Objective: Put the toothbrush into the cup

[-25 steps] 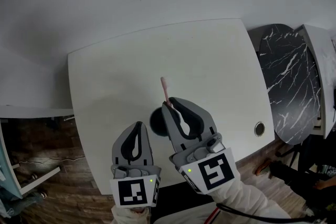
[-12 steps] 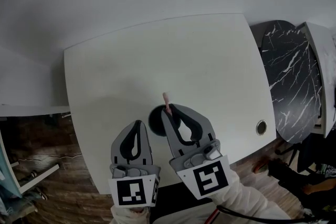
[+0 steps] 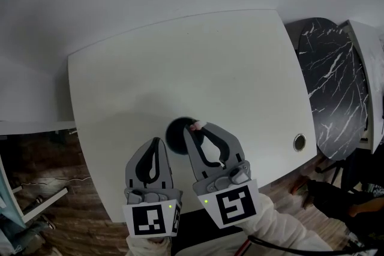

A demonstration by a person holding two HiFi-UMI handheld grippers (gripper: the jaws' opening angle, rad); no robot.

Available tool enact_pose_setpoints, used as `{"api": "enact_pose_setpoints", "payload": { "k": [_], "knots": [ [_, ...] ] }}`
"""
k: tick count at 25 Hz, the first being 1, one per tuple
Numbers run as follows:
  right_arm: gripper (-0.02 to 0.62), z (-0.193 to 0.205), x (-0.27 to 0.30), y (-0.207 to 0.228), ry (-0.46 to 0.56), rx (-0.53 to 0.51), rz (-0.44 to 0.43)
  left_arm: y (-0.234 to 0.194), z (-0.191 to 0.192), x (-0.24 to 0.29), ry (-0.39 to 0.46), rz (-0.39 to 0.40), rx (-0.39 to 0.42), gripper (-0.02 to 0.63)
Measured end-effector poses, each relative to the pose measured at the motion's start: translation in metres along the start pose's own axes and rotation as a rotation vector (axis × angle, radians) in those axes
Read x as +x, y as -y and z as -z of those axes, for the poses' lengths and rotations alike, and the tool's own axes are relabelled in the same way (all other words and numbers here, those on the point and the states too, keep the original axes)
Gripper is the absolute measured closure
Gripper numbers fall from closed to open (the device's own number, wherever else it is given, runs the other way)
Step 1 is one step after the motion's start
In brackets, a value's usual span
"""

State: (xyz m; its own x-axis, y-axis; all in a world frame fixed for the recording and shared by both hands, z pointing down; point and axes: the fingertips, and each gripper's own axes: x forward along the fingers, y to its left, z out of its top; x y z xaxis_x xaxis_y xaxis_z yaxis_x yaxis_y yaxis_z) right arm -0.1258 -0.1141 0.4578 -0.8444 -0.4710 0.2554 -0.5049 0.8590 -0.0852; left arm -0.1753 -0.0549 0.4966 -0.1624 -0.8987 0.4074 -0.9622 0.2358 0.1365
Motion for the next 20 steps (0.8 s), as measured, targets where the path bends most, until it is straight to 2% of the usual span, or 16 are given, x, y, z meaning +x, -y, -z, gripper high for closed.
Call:
{"api": "enact_pose_setpoints", "payload": {
  "k": [20],
  "knots": [
    [0.545,0.013,0.001,-0.002,-0.060,-0.046,0.010,-0.001,0.006,-0.005,-0.005,-0.003,-0.009,0.597]
  ]
}}
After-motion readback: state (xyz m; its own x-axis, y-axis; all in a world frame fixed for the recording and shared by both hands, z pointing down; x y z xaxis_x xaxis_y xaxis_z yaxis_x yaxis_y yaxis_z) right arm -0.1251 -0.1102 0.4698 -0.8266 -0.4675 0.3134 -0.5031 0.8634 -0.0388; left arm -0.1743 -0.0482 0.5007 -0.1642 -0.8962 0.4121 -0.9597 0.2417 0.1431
